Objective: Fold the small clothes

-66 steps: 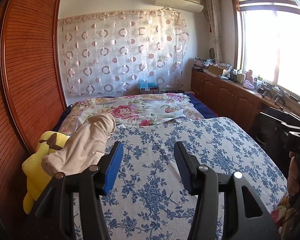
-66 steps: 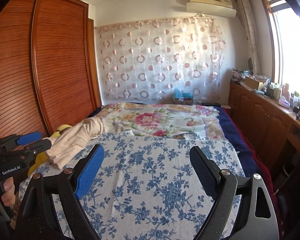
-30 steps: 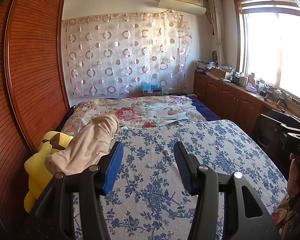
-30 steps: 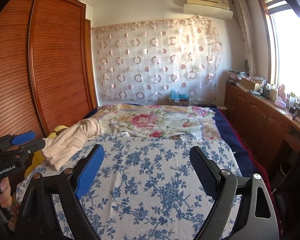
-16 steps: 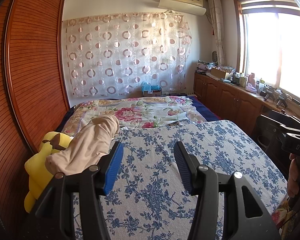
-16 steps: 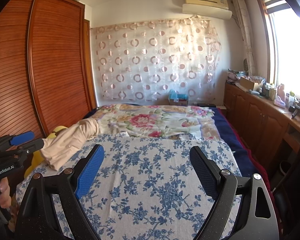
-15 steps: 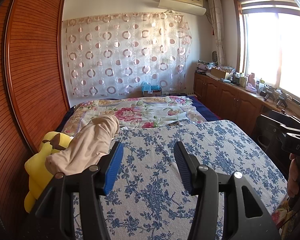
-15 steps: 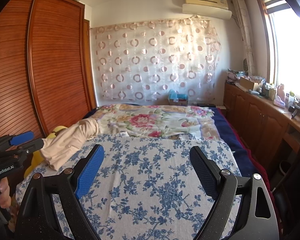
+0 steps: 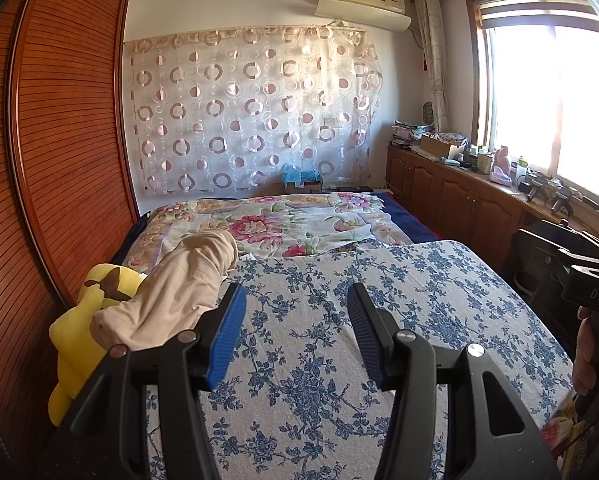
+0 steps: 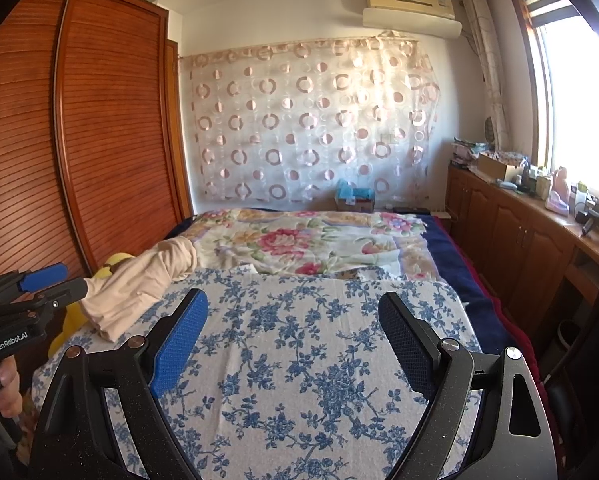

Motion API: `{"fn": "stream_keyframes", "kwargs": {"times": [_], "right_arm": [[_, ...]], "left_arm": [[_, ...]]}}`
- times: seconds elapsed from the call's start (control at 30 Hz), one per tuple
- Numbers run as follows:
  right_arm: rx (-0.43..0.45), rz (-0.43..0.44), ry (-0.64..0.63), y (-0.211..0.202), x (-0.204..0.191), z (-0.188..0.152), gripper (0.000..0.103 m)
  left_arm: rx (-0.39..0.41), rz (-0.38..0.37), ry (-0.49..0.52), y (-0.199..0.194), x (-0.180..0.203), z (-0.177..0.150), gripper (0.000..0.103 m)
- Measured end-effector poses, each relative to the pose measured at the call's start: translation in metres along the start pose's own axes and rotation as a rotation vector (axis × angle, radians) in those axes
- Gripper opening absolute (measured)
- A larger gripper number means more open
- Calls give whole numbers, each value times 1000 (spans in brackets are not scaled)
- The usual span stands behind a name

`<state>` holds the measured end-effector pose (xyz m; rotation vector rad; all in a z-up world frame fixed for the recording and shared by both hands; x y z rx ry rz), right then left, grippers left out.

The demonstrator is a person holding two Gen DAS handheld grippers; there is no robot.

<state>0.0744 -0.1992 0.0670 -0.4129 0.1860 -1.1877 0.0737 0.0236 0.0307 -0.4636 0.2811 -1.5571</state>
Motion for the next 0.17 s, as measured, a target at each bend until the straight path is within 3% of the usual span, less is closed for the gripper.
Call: {"fn": "stream_keyframes", "kwargs": {"times": [0.17], "right_arm": [[0, 2, 0, 0, 0, 0, 89]], "left_arm": [[0, 0, 1, 0, 0, 0, 52]]}}
Point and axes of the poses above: each gripper's, at about its wrist camera, not at the fingertips, and y roughly the way its jaws point, x to its right, z to its top, the point moved 1 cm from there along y, roughly the way its jaws point, and after that the axes turned 6 degrees about -y, right-handed, at the moved point
